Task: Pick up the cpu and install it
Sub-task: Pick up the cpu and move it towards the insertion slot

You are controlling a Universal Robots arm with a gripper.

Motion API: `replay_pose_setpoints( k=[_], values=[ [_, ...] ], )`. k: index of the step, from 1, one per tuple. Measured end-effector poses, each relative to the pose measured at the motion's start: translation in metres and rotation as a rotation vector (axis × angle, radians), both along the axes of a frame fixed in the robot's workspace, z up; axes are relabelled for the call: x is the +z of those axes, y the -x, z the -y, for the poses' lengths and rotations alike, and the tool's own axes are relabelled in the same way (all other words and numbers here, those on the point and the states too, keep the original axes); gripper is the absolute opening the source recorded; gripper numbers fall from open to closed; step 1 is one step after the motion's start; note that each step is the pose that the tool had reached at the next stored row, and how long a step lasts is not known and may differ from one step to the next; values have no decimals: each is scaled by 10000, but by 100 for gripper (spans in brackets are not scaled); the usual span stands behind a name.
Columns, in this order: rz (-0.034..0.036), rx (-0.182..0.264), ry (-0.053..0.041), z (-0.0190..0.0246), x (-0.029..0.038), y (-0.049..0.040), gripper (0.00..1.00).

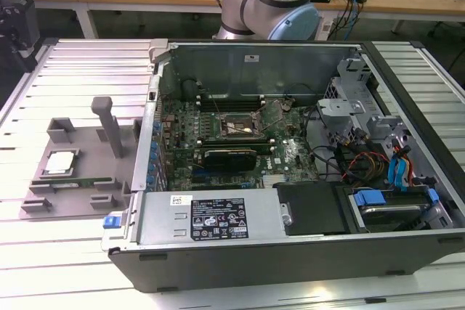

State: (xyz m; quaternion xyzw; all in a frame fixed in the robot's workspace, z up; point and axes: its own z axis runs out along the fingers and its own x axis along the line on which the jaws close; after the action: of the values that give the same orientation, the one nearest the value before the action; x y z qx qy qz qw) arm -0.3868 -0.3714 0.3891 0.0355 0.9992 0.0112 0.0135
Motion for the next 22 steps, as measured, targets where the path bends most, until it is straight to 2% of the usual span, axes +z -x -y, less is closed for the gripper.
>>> replay_pose_setpoints(
  k=[1,22],
  values=[
    [-1,0,1,0,0,-1,55],
    [0,0,0,0,-180,-2,55]
  ],
)
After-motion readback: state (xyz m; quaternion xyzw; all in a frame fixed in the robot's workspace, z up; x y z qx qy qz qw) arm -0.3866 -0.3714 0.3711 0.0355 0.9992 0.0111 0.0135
